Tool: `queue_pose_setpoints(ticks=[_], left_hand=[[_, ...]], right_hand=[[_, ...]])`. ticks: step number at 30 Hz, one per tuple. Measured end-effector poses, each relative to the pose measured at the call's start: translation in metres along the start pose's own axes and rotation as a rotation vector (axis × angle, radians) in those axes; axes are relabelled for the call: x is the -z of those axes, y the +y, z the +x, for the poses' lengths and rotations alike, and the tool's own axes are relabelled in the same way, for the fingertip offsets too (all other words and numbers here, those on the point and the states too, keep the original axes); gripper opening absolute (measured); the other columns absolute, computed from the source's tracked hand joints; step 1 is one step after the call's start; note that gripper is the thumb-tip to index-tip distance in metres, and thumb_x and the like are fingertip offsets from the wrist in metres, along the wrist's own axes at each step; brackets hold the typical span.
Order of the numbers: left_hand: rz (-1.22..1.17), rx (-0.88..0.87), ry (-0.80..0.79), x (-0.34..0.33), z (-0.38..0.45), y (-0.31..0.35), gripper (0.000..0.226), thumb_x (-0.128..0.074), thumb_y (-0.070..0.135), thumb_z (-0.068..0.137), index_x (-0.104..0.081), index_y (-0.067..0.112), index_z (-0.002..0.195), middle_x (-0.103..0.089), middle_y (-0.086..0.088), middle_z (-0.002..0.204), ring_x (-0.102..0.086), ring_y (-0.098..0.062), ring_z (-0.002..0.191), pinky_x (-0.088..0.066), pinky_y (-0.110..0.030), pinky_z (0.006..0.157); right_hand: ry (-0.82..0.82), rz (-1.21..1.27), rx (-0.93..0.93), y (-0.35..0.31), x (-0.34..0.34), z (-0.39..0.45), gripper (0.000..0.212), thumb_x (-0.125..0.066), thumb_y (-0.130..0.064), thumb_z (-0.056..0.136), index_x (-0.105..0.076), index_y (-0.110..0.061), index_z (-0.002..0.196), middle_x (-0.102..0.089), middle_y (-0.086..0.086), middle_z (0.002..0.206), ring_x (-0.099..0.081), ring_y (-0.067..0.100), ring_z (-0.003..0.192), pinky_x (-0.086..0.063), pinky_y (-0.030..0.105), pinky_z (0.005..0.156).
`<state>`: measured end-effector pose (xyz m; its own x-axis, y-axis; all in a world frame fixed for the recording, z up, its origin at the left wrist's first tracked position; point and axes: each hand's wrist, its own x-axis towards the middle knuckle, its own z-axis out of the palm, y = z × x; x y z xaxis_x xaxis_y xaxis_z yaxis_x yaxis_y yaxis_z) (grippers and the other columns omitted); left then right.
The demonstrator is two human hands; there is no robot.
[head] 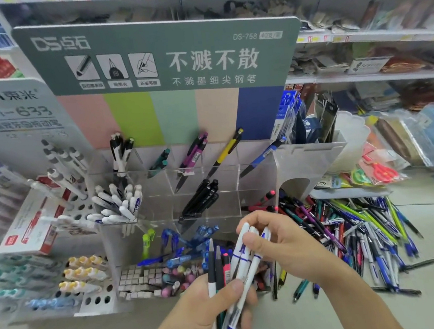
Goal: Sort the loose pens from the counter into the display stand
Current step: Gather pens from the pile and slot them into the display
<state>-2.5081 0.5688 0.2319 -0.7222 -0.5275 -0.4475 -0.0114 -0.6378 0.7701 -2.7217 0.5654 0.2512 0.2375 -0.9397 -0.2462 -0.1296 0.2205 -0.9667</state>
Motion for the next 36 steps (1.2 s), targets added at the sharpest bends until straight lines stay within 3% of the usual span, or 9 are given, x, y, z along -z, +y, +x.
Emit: queue_pose_setpoints(ticks=[9, 13, 16, 20, 23, 26, 29, 32, 36], left_hand=[[0.109, -0.054, 0.066, 0.01, -0.009, 0.01, 0.049, -0.068, 0.055, 0.086, -0.071, 0.008, 0.1, -0.059, -0.021, 0.074, -0.05, -0.021, 0.047, -0.041, -0.025, 0.044], [0.057, -0.093, 0.078, 0.009, -0.011, 0.007, 0.05, -0.077, 0.06, 0.075, -0.071, 0.02, 0.103, -0.066, -0.014, 0.087, -0.047, -0.02, 0.05, -0.032, -0.024, 0.043], [0.136, -0.078, 0.071, 0.011, -0.012, 0.008, 0.051, -0.078, 0.07, 0.067, -0.072, 0.031, 0.1, -0.069, -0.005, 0.083, -0.051, -0.025, 0.062, -0.033, -0.035, 0.057], [0.067, -0.064, 0.098, 0.016, -0.019, 0.009, 0.047, -0.076, 0.06, 0.078, -0.073, 0.021, 0.105, -0.066, -0.013, 0.087, -0.049, -0.023, 0.058, -0.031, -0.034, 0.051], [-0.059, -0.118, 0.217, 0.014, -0.019, 0.013, 0.03, -0.063, 0.046, 0.087, -0.073, 0.036, 0.113, -0.064, -0.018, 0.087, -0.051, -0.025, 0.064, -0.035, -0.031, 0.056], [-0.161, -0.237, 0.379, 0.018, -0.021, 0.015, 0.03, -0.055, 0.037, 0.092, -0.072, 0.033, 0.117, -0.049, -0.012, 0.058, -0.039, -0.018, 0.043, -0.025, -0.03, 0.048], [-0.211, -0.298, 0.497, 0.022, -0.023, 0.016, 0.029, -0.055, 0.037, 0.092, -0.074, 0.026, 0.111, -0.042, -0.014, 0.052, -0.03, -0.02, 0.04, -0.024, -0.028, 0.044], [-0.304, -0.41, 0.627, 0.033, -0.029, 0.013, 0.031, -0.055, 0.035, 0.089, -0.075, 0.017, 0.106, -0.057, -0.024, 0.068, -0.029, -0.019, 0.037, -0.029, -0.025, 0.038], [-0.315, -0.511, 0.856, 0.052, -0.047, 0.011, 0.025, -0.058, 0.025, 0.09, -0.072, 0.01, 0.104, -0.066, -0.017, 0.082, -0.032, -0.017, 0.035, -0.028, -0.022, 0.036]], right_hand=[[0.234, -0.146, 0.116, -0.015, 0.001, -0.005, 0.012, -0.06, -0.036, 0.096, -0.066, -0.027, 0.1, -0.061, -0.014, 0.073, -0.051, 0.001, 0.06, -0.043, 0.015, 0.061], [0.294, -0.217, 0.095, -0.022, -0.013, -0.001, 0.012, -0.063, -0.028, 0.098, -0.061, -0.025, 0.087, -0.055, -0.011, 0.066, -0.047, 0.006, 0.055, -0.042, 0.023, 0.055], [0.308, -0.224, 0.063, -0.027, -0.025, 0.001, 0.024, -0.07, -0.035, 0.093, -0.057, -0.019, 0.081, -0.056, -0.004, 0.059, -0.054, 0.01, 0.048, -0.047, 0.025, 0.049], [0.257, -0.147, 0.018, -0.033, -0.03, 0.003, 0.021, -0.07, -0.033, 0.093, -0.062, -0.015, 0.086, -0.059, 0.003, 0.053, -0.055, 0.019, 0.04, -0.046, 0.029, 0.04], [0.377, -0.128, 0.105, -0.035, -0.035, 0.006, 0.024, -0.069, -0.037, 0.091, -0.061, -0.015, 0.083, -0.056, 0.004, 0.053, -0.053, 0.018, 0.04, -0.043, 0.027, 0.039], [0.534, -0.093, 0.221, -0.039, -0.042, 0.008, 0.026, -0.066, -0.039, 0.086, -0.059, -0.014, 0.082, -0.054, 0.0, 0.053, -0.054, 0.017, 0.04, -0.042, 0.022, 0.041], [0.6, -0.098, 0.283, -0.048, -0.05, 0.011, 0.025, -0.064, -0.039, 0.086, -0.059, -0.014, 0.083, -0.058, 0.002, 0.056, -0.058, 0.02, 0.042, -0.046, 0.024, 0.041], [0.71, -0.088, 0.358, -0.06, -0.057, 0.022, 0.019, -0.063, -0.038, 0.09, -0.058, -0.02, 0.085, -0.061, 0.001, 0.063, -0.06, 0.022, 0.047, -0.05, 0.027, 0.043], [0.739, -0.13, 0.512, -0.083, -0.071, 0.053, 0.011, -0.058, -0.037, 0.096, -0.054, -0.028, 0.089, -0.063, -0.003, 0.07, -0.062, 0.017, 0.054, -0.056, 0.035, 0.049]])
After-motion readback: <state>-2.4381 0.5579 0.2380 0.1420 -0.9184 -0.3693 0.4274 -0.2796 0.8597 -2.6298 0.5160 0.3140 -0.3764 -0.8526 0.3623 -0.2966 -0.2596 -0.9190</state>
